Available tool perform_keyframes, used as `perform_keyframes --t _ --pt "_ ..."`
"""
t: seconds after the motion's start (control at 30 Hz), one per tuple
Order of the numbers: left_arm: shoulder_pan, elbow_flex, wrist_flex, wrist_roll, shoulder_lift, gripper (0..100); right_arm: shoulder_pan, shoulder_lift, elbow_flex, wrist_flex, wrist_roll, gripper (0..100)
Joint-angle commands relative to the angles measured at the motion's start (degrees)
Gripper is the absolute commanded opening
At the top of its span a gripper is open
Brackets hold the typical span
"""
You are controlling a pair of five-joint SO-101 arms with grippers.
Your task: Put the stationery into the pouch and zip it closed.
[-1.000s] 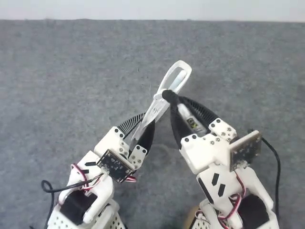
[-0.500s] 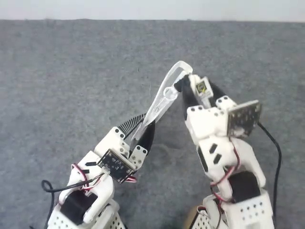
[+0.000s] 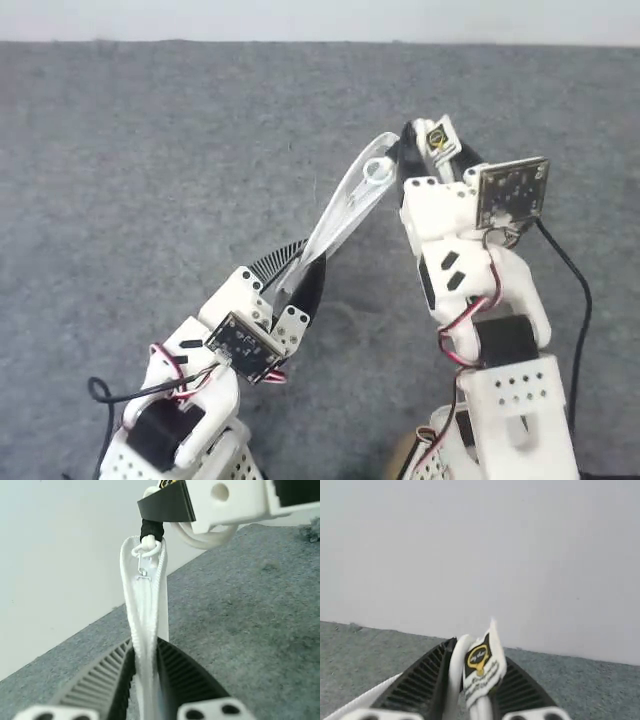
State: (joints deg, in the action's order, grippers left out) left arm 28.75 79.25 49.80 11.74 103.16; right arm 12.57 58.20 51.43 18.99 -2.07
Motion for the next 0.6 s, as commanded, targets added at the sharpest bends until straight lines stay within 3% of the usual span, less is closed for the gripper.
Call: perform_keyframes --t 0.0,0.57 --pt "-0.62 -0.66 1.93 0.53 -1.76 1 -3.12 -4.53 -4.84 -2.77 0.00 0.5" --pt "-0.62 -0.66 2.64 0.53 -1.76 1 -8.22 -7.96 -7.65 -8.04 0.00 0.5"
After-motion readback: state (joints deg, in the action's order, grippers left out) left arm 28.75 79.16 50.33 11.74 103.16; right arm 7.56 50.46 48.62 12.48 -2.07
